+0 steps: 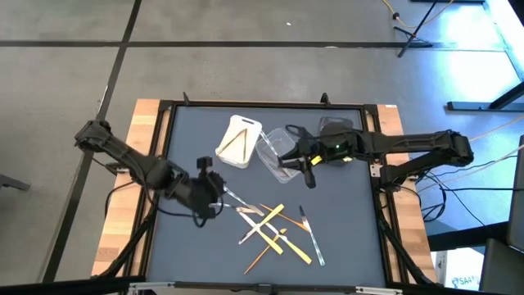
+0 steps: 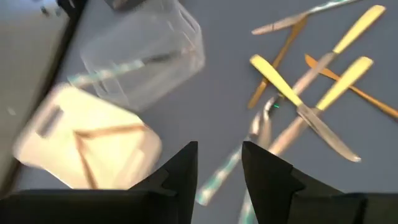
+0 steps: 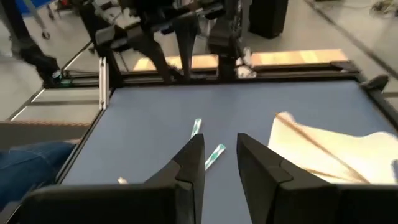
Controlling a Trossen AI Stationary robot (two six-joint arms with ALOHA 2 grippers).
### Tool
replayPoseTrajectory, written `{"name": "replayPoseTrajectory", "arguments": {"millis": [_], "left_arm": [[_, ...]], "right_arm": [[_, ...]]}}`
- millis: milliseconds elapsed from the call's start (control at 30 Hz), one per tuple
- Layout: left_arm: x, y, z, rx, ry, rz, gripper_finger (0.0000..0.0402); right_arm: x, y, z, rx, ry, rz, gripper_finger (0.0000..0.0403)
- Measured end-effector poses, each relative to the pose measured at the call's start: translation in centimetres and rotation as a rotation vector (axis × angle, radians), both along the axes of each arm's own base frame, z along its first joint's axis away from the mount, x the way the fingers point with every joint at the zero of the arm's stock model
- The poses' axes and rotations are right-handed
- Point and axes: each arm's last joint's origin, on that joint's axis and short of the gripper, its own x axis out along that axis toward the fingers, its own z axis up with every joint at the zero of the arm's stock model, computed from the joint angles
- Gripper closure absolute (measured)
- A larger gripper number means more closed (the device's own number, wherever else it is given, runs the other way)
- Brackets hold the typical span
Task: Sort silverware by color (type)
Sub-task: Put the yellow knife into the black bin
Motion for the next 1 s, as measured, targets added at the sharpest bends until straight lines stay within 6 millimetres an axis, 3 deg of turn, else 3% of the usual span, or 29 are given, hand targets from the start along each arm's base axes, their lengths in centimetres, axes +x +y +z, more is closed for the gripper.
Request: {"name": "replayPoseTrajectory", "arguments": {"millis": [233, 433, 767, 1000], "left_arm": [[-1.7, -2.1, -3.3, -0.133, 0.014, 0.12, 0.0282], [-2.4, -2.8, -4.7, -0.181, 0.011, 0.162, 0.0282], [-2.5, -2.8, -5.2, -0.167, -0.002, 0.175, 0.0282], [-2.5, -2.8, -5.2, -0.162, -0.013, 0.179, 0.0282]], "right_arm": [[1.8, 1.6, -2.1, 0.006, 0.065, 0.069, 0.0322], [3.3, 2.6, -4.5, 0.012, 0.147, 0.102, 0.0322], [4.6, 5.3, -6.9, -0.18, 0.156, 0.282, 0.0322], [5.3, 5.6, -8.8, -0.268, 0.205, 0.328, 0.0322]]}}
